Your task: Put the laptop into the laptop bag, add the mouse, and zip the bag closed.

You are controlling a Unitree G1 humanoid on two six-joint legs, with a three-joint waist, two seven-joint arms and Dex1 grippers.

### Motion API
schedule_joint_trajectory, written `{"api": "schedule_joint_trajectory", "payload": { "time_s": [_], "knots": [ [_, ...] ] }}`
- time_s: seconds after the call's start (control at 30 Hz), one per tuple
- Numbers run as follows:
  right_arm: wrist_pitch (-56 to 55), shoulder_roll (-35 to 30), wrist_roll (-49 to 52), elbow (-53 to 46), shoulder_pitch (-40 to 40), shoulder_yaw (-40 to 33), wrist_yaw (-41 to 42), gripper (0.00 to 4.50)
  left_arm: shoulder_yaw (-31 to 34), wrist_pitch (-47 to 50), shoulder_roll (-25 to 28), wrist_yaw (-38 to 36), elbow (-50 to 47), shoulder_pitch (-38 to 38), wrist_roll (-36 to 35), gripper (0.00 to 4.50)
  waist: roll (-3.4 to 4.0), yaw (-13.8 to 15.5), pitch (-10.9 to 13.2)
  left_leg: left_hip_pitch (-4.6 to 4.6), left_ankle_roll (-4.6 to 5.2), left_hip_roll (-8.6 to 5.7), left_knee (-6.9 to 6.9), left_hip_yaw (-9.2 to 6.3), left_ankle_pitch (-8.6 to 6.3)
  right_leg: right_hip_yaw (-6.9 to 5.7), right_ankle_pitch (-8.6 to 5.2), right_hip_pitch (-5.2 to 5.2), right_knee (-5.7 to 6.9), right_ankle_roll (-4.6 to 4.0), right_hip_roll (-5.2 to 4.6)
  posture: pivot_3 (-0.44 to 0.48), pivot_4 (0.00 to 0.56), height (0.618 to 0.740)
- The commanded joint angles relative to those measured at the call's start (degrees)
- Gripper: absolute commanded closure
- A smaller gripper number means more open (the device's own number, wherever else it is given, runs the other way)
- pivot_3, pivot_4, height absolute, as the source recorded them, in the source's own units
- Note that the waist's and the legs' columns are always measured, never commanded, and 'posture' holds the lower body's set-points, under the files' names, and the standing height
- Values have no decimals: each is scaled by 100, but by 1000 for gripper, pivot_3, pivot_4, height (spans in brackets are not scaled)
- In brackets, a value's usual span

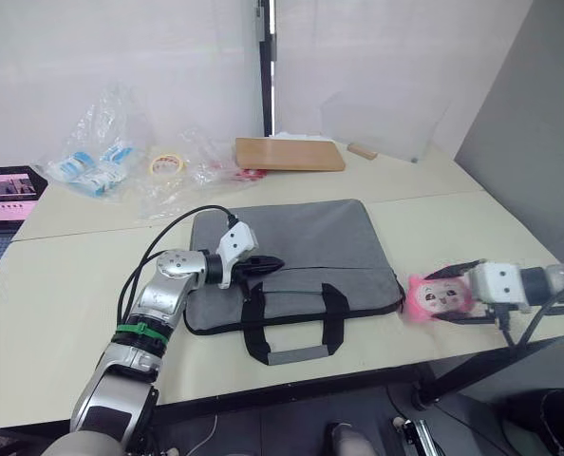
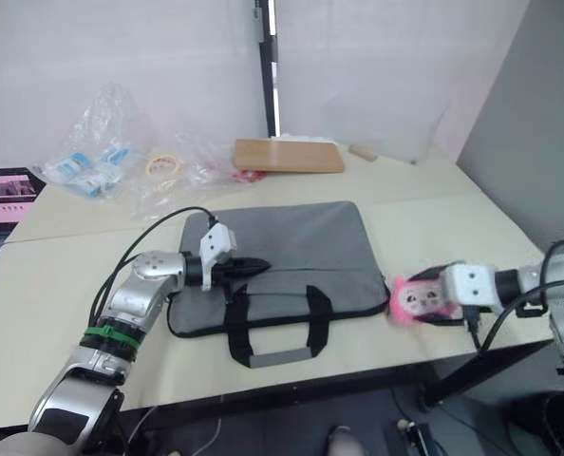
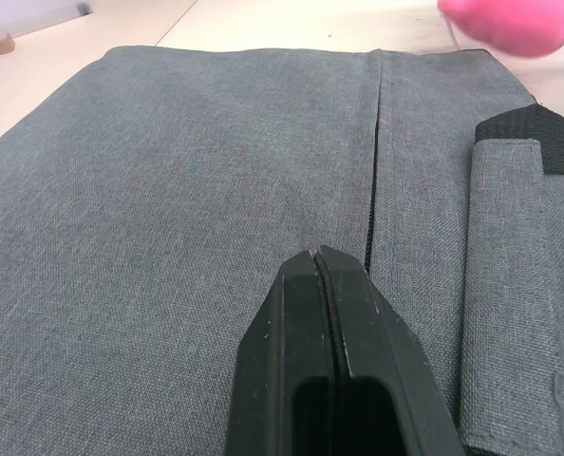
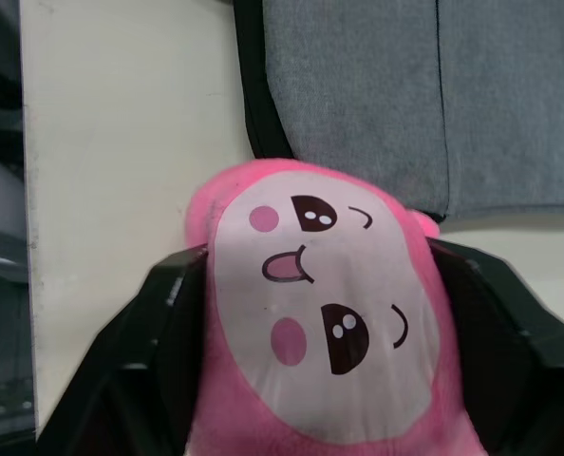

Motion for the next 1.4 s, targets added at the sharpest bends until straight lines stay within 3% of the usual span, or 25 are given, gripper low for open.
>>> {"api": "schedule_joint_trajectory", "payload": {
  "time_s": [0.03, 0.2, 0.33, 0.53, 0.93, 1.17, 1.4],
  "knots": [
    [1792, -187, 912, -807, 129, -759, -411, 87, -449, 307, -18, -261, 404, 387, 333, 4500, 3, 11, -2, -2, 0, 1, 0, 0, 0, 0, 0, -1, 0, 0, -1, 0, 150, 740],
    [3156, -236, 1347, -1393, 725, -1509, -919, 87, -447, 266, -77, -268, 495, 331, 350, 4500, 2, 72, -1, -7, 1, 3, -1, -4, -1, -4, 0, -3, -2, 1, 0, 0, 150, 740],
    [5633, 39, 2441, -1493, 1309, -2735, -2128, 87, -432, 219, -140, -284, 622, 233, 363, 4500, -1, 124, 0, -10, 2, 0, 0, -3, -2, -3, 0, -5, -5, 3, -3, 0, 150, 740],
    [7950, 983, 3610, -2071, 1809, -4115, -3958, 87, -415, 197, -201, -292, 684, 198, 358, 4500, 2, 136, -3, -13, 3, 0, 0, -6, -2, -1, -1, -6, -15, 4, -8, 0, 150, 740],
    [8892, 1321, 4145, -2776, 2889, -4540, -4213, 87, -406, 231, -209, -293, 570, 294, 344, 4500, 29, 125, -19, -11, 16, -12, -1, -3, -9, 6, -14, -3, -7, 31, -10, 0, 150, 740],
    [8995, 2052, 4404, -2837, 2584, -4379, -4862, 87, -389, 263, -239, -260, 517, 291, 333, 4500, 29, 124, -20, -9, 17, -13, -2, -4, -10, 8, -18, -4, -7, 36, -10, 0, 150, 740],
    [8880, 2324, 4411, -2885, 2351, -4220, -5269, 87, -371, 282, -212, -239, 482, 322, 339, 4500, 32, 122, -22, -9, 17, -17, -6, -7, -10, 6, -18, -5, -5, 36, -11, 0, 150, 740]
  ]
}}
